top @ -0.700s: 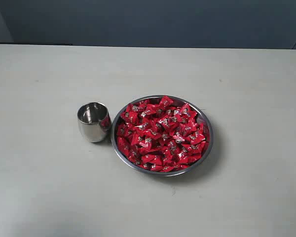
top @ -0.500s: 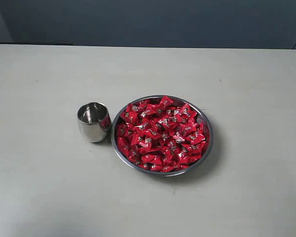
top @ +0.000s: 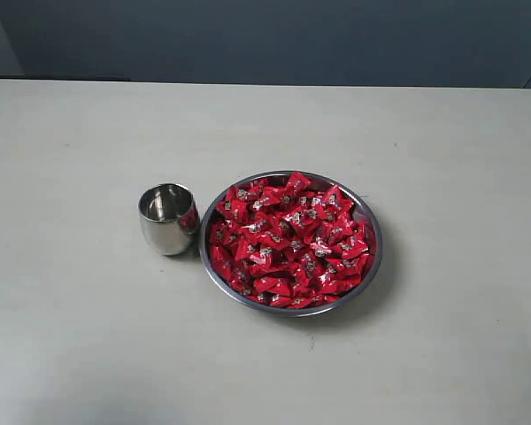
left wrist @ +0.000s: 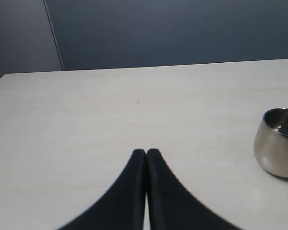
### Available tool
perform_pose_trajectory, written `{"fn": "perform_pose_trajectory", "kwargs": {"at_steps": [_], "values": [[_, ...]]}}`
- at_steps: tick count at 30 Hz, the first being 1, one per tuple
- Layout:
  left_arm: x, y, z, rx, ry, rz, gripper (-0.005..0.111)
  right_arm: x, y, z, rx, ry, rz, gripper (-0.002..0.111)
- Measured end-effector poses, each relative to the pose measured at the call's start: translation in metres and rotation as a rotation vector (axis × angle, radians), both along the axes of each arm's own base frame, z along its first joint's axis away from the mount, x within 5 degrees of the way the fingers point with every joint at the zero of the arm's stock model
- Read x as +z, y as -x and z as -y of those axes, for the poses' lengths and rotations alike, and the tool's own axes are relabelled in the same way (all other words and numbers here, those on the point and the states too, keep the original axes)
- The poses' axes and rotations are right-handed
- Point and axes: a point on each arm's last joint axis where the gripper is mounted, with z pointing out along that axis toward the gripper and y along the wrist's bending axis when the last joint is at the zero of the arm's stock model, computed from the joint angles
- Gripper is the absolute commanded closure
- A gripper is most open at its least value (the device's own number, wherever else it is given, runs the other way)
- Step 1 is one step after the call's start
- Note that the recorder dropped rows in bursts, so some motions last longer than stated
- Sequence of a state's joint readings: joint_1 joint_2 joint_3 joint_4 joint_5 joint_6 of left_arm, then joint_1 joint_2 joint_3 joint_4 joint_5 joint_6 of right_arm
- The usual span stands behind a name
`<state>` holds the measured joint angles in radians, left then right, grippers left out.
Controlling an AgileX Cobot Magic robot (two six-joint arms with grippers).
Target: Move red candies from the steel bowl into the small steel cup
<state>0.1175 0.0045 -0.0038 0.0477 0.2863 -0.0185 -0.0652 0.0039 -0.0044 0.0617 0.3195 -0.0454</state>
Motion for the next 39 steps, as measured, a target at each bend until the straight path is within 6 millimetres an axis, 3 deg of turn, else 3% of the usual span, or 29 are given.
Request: {"fn": "perform_pose_trajectory", "kwargs": {"at_steps": [5,14,19,28,39], "values": [[0.0,0.0,0.0,0.0,0.0,0.0,0.106,0.002,0.0,0.0,-0.001,-0.01,0.025,0.109],[0.0,0.0,0.0,0.0,0.0,0.0,0.106,0.031,-0.002,0.003,-0.042,-0.185,0.366,0.109],[0.0,0.0,0.0,0.0,0.0,0.0,0.106,0.033,-0.001,0.004,-0.052,-0.26,0.388,0.109],[0.0,0.0,0.0,0.0,0.0,0.0,0.106,0.035,-0.001,0.005,-0.059,-0.264,0.42,0.109],[0.0,0.0,0.0,0.0,0.0,0.0,0.106,0.061,0.009,0.013,-0.122,-0.241,0.724,0.109]]}}
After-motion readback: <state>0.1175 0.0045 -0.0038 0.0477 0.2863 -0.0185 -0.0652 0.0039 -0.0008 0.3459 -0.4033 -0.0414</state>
